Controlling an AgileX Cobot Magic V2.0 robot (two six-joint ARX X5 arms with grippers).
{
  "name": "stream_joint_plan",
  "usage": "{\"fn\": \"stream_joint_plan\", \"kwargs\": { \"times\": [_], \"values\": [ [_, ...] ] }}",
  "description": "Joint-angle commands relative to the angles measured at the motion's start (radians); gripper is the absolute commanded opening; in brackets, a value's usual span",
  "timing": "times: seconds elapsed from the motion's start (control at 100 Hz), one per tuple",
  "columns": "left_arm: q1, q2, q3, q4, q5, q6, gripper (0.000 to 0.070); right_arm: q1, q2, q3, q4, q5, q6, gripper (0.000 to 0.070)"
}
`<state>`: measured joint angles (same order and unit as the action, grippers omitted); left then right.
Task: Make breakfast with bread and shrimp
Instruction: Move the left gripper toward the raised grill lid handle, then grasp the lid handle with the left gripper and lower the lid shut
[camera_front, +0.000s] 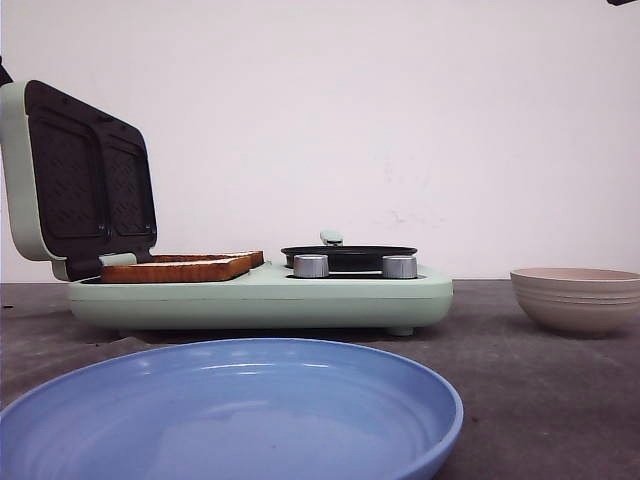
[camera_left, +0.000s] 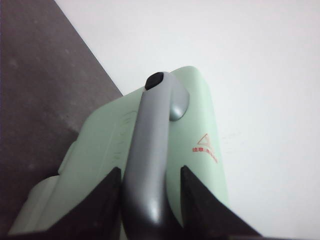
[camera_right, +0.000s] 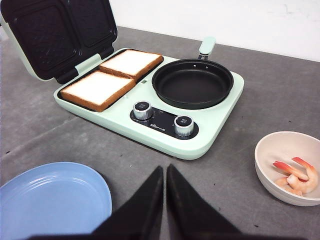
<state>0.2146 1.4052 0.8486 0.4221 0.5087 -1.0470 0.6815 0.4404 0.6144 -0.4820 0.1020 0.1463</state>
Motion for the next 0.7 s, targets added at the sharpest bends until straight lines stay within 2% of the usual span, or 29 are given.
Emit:
{"fn": "stream_joint_plan", "kwargs": {
  "times": [0.0,0.41,0.69],
  "values": [
    [0.001,0.015,0.012,0.027,0.001,0.051,0.0,0.008,0.002,0.002,0.009,0.003,0.004,0.0001],
    [-0.051,0.015,0.012,0.027,0.001,0.072,0.0,0.008,0.002,0.002,0.009,0.003,0.005,0.0001],
    [-0.125,0.015,0.012,0.015,-0.008,0.125,0.0,0.008,0.002,0.002,0.009,0.003,0.007,0.0001]
  ]
}}
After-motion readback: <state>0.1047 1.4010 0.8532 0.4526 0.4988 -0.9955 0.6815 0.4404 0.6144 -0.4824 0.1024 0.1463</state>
